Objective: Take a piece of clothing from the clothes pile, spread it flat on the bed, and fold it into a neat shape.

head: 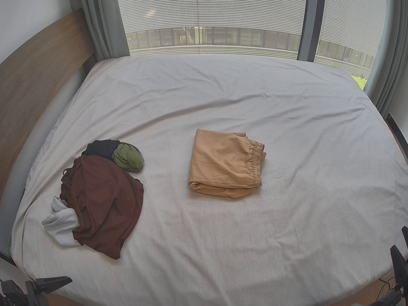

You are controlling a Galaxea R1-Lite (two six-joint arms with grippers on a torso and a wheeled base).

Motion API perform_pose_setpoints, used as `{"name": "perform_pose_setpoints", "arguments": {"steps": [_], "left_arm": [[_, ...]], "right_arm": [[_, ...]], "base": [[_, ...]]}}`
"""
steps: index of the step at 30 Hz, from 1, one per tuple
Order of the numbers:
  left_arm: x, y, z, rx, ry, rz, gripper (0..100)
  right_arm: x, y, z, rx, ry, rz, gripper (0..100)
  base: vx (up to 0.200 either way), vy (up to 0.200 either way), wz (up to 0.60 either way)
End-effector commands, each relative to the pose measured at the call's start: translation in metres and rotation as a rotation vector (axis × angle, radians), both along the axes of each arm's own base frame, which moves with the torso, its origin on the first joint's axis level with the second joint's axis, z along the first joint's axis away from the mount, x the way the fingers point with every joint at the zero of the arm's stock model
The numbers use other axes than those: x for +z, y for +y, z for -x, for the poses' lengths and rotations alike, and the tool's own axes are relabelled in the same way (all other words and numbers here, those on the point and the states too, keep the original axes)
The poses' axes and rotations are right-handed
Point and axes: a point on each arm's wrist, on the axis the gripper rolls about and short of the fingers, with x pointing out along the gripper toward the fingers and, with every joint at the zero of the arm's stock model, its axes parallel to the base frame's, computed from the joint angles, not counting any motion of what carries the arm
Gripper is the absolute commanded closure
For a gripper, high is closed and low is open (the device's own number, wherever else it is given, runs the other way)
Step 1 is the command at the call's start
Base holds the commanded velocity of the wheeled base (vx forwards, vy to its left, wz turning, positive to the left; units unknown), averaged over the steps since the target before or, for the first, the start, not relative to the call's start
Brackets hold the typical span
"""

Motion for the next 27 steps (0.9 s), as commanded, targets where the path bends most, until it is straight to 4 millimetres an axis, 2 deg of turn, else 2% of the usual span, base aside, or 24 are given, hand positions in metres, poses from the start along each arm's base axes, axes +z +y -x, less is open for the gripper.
{"name": "perform_pose_setpoints", "arguments": {"steps": [1, 13, 24, 27], "left_arm": [[-0.002, 0.001, 0.008, 0.008, -0.051, 0.029, 0], [-0.005, 0.003, 0.015, 0.045, -0.085, 0.075, 0], [-0.009, 0.004, 0.015, 0.118, -0.095, 0.073, 0], [-0.009, 0.006, 0.014, 0.197, -0.103, 0.063, 0]], "right_arm": [[0.006, 0.000, 0.015, -0.004, -0.111, -0.002, 0], [0.005, 0.000, 0.014, 0.011, -0.105, 0.001, 0], [-0.014, 0.001, 0.011, 0.006, -0.082, 0.014, 0], [-0.017, 0.001, 0.010, 0.003, -0.065, 0.030, 0]], "base": [[0.000, 0.000, 0.00], [0.000, 0.000, 0.00], [0.000, 0.000, 0.00], [0.000, 0.000, 0.00]]}}
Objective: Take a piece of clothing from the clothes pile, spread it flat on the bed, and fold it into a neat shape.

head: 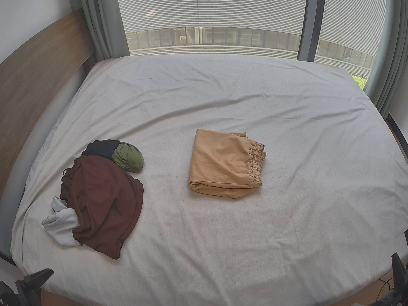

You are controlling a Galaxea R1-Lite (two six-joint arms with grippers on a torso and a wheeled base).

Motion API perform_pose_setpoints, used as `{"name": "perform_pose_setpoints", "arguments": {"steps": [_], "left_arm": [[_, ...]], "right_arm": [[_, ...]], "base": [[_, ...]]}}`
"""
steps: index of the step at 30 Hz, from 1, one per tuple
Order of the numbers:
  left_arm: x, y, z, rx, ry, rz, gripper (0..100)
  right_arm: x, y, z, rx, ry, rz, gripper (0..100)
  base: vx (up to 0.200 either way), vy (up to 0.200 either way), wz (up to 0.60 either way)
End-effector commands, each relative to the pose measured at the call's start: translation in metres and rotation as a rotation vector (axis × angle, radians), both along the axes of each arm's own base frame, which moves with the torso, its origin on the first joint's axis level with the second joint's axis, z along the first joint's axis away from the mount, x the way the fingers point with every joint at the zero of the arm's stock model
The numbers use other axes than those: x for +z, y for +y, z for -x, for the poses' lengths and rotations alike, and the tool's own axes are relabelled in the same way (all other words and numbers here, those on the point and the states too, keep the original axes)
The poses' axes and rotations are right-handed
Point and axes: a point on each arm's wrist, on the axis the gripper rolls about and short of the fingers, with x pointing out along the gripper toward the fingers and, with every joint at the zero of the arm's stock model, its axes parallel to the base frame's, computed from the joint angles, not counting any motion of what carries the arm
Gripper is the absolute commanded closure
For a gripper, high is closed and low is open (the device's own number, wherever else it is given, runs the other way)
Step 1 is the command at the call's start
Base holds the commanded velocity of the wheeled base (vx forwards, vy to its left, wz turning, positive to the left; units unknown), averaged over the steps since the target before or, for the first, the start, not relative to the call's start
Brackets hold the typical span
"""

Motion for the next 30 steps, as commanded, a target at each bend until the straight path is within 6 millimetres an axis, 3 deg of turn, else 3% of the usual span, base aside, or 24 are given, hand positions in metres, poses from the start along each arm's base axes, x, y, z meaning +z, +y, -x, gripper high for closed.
{"name": "perform_pose_setpoints", "arguments": {"steps": [1, 6, 16, 19, 22, 30], "left_arm": [[-0.005, 0.002, -0.002, 0.101, 0.003, -0.034, 0], [-0.008, 0.004, -0.004, 0.225, -0.003, -0.090, 0], [-0.010, 0.004, 0.002, 0.471, -0.072, -0.129, 0], [-0.010, 0.004, 0.002, 0.485, -0.085, -0.143, 0], [-0.017, 0.008, 0.002, 0.638, -0.044, -0.234, 0], [-0.016, 0.008, 0.002, 0.628, -0.044, -0.225, 0]], "right_arm": [[-0.008, 0.000, -0.002, -0.004, 0.031, 0.019, 0], [-0.020, -0.002, -0.004, -0.107, 0.128, 0.074, 0], [-0.022, -0.007, -0.004, -0.357, 0.151, 0.142, 0], [-0.022, -0.008, -0.004, -0.365, 0.152, 0.143, 0], [-0.027, -0.007, -0.005, -0.363, 0.190, 0.177, 0], [-0.027, -0.007, -0.005, -0.354, 0.191, 0.191, 0]], "base": [[0.000, 0.000, 0.00], [0.000, 0.000, 0.00], [0.000, 0.000, 0.00], [0.000, 0.000, 0.00], [0.000, 0.000, 0.00], [0.000, 0.000, 0.00]]}}
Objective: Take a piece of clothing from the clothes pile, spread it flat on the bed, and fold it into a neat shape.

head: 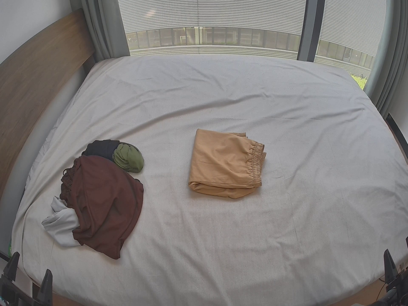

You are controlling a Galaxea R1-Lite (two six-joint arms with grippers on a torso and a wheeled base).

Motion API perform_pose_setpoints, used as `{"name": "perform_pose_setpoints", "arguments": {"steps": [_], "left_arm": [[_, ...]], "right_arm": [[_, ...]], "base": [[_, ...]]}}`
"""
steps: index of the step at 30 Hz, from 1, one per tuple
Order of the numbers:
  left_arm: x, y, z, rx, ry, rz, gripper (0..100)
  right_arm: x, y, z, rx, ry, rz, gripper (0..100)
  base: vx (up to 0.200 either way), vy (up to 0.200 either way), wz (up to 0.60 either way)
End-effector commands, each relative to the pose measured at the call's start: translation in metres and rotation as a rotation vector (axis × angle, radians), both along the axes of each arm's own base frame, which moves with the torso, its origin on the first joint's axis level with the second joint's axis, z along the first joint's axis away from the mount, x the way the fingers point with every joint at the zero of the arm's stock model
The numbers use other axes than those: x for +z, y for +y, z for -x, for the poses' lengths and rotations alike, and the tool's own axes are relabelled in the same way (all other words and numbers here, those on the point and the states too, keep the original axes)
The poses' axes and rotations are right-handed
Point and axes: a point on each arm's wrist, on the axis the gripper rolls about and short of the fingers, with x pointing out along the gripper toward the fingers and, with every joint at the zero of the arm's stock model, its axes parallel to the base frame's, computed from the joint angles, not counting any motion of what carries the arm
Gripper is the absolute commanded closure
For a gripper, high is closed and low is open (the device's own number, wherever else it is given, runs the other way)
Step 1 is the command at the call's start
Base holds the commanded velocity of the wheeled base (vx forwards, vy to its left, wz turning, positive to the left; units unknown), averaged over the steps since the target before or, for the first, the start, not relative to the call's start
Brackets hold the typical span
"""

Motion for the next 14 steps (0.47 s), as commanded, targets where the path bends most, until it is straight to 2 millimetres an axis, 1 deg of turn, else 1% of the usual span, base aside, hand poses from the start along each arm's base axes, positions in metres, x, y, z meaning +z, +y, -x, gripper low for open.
{"name": "perform_pose_setpoints", "arguments": {"steps": [1, 14], "left_arm": [[-0.0045, 0.0001, 0.0000, 0.000, 0.001, 0.003, 0], [-0.0045, 0.0001, 0.0000, 0.003, 0.001, 0.011, 0]], "right_arm": [[-0.0050, 0.0000, -0.0010, 0.002, 0.014, 0.004, 0], [-0.0052, 0.0006, -0.0009, 0.026, 0.014, 0.018, 0]], "base": [[0.000, 0.000, 0.00], [0.000, 0.000, 0.00]]}}
